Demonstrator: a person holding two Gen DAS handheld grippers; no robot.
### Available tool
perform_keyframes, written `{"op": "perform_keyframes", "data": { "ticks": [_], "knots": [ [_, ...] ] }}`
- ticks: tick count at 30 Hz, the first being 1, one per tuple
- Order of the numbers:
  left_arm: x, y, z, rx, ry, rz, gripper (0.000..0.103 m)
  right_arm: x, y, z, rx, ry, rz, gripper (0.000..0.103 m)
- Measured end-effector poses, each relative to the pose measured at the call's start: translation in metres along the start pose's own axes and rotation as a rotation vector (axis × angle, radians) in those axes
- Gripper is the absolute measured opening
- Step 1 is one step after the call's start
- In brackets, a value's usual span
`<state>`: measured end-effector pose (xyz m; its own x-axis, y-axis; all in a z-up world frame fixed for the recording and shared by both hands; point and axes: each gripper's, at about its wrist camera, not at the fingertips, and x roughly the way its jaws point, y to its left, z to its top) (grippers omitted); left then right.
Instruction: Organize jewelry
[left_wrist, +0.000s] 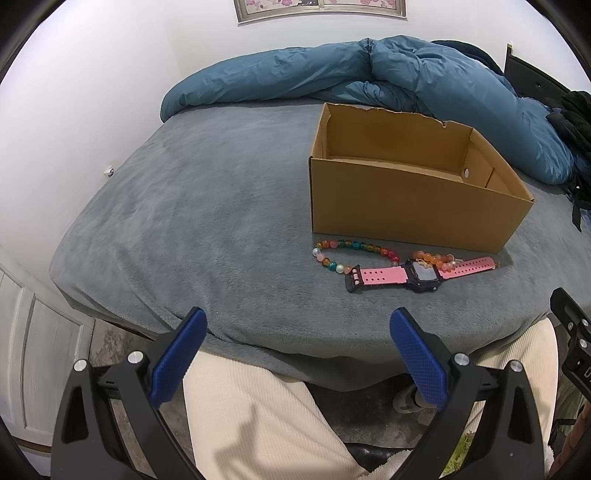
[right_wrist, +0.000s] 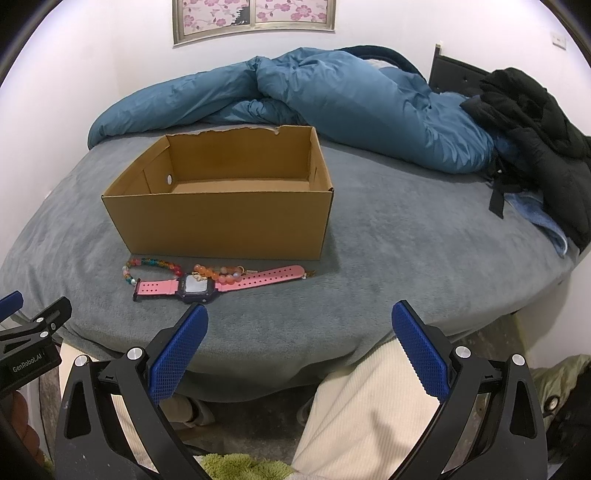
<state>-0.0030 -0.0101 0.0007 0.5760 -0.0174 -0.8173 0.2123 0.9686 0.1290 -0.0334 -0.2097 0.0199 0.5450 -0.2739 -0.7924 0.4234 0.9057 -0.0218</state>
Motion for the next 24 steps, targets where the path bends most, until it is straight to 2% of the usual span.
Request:
{"op": "perform_keyframes", "data": {
  "ticks": [24],
  "knots": [
    [0.0001,0.0004,-0.0004,0.0,0.001,-0.002,0.097,0.0013,0.0001,0.0017,-0.003,0.0,-0.001,0.095]
  ]
}}
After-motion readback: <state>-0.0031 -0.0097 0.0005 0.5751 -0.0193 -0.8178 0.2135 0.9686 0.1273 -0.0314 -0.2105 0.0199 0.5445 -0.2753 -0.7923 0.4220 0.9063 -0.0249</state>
